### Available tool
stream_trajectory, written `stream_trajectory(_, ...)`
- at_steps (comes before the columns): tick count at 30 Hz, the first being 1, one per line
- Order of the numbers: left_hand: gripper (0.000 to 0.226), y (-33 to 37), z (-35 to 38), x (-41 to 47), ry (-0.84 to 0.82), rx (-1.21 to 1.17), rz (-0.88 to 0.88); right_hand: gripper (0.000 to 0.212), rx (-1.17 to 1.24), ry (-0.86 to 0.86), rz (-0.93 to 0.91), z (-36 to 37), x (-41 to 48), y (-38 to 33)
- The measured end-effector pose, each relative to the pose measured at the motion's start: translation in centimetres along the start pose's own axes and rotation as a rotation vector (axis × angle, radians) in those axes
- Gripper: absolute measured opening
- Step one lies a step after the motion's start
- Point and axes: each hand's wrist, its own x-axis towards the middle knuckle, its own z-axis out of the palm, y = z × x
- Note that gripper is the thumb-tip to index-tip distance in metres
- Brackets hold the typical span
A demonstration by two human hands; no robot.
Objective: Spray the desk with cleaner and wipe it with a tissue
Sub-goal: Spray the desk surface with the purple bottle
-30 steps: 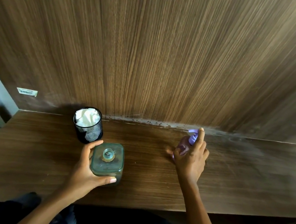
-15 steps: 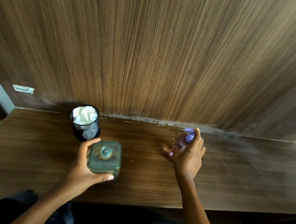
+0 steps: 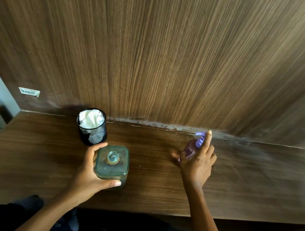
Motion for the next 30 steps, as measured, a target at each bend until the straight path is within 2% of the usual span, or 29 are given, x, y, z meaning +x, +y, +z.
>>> stream_trajectory(7, 0.098, 0.05, 0.04, 0.04, 0.001, 0.017, 0.0, 0.09, 0.013, 0.028, -0.002, -0.01, 0.38, -0.32)
stream_trajectory(20, 0.1, -0.27, -0.08, 0.02, -0.002, 0.019, 0.0, 0.104, 0.017, 0.036, -0.012, 0.02, 0.17, -0.55)
stream_trajectory(30, 0.099, 0.1, 0.01, 0.01, 0.0, 0.029, -0.004, 0.094, 0.006, 0.04, -0.02, 0.15, 0.54, -0.52)
